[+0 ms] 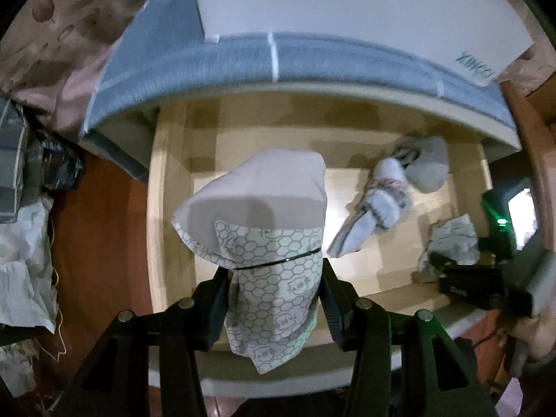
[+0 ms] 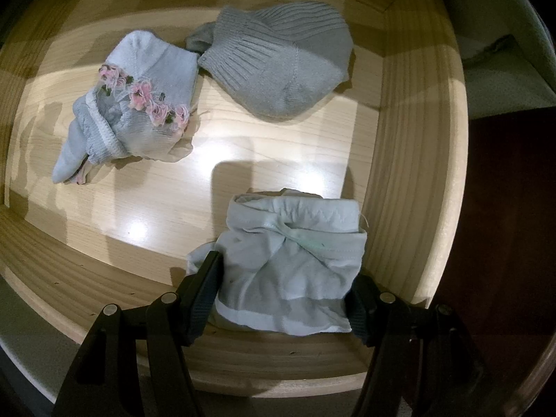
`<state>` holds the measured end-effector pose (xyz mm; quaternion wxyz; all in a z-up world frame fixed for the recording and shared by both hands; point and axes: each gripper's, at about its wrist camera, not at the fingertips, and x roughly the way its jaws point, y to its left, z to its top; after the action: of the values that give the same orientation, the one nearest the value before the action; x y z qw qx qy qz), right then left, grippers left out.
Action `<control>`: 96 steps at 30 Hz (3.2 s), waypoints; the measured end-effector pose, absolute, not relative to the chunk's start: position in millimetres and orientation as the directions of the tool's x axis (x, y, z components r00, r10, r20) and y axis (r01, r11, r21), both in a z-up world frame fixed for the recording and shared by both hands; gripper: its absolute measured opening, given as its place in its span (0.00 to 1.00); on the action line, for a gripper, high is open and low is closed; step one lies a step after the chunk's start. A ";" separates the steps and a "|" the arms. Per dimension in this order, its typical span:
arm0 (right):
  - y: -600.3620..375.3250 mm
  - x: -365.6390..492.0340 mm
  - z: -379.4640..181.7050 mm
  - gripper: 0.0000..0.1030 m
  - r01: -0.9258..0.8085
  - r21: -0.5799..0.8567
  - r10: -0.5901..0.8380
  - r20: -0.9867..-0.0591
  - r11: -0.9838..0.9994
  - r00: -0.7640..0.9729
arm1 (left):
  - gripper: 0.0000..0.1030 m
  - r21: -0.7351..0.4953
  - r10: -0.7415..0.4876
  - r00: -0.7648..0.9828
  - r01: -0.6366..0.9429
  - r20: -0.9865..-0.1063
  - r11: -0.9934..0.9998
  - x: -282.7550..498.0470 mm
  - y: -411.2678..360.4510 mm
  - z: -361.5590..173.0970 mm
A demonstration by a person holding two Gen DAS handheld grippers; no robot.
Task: Take underwear out of drawer
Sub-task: 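Lift the hexagon-print underwear with the left gripper and carry it over the box, then open the left gripper to release the hexagon-print underwear into the box, then move the open left gripper back over the drawer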
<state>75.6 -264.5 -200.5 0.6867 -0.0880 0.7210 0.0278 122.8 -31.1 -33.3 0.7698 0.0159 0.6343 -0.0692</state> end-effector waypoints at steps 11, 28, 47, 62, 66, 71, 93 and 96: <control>-264.4 76.0 -200.8 0.60 -0.163 -0.083 -0.090 -0.995 0.983 -0.041 | 0.47 -0.066 -0.118 0.318 0.169 -0.941 0.983 121.5 -19.8 37.9; -267.8 75.1 -200.5 0.60 -0.160 -0.084 -0.091 -0.995 0.984 -0.039 | 0.47 -0.029 -0.127 0.503 0.198 -0.855 0.980 168.4 -9.7 160.2; -265.8 76.2 -200.0 0.60 -0.159 -0.086 -0.093 -0.995 0.984 -0.039 | 0.47 0.026 -0.084 0.461 0.227 -0.883 0.974 291.5 -60.7 124.9; -265.2 76.9 -199.7 0.60 -0.161 -0.086 -0.094 -0.995 0.983 -0.040 | 0.53 0.017 -0.044 0.400 0.148 -0.916 0.989 311.2 -48.9 87.2; -264.5 77.4 -199.6 0.60 -0.163 -0.089 -0.097 -0.995 0.983 -0.040 | 0.58 0.018 -0.041 0.416 0.136 -0.909 0.991 308.8 -46.8 99.8; -264.5 77.2 -199.8 0.60 -0.162 -0.088 -0.096 -0.995 0.983 -0.041 | 0.60 0.008 -0.072 0.440 0.176 -0.895 0.984 292.4 -47.0 121.2; -264.6 76.0 -200.4 0.60 -0.159 -0.091 -0.099 -0.994 0.983 -0.041 | 0.60 0.025 -0.023 0.410 0.113 -0.912 0.993 152.7 -1.7 57.2; -264.9 75.4 -200.5 0.59 -0.158 -0.091 -0.099 -0.994 0.983 -0.041 | 0.60 0.044 0.012 0.402 0.071 -0.916 0.996 138.2 -2.3 23.4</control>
<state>75.4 -264.9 -200.5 0.6868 -0.0892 0.7210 0.0217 138.2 -2.3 23.4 0.8364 0.0380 0.5466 -0.0177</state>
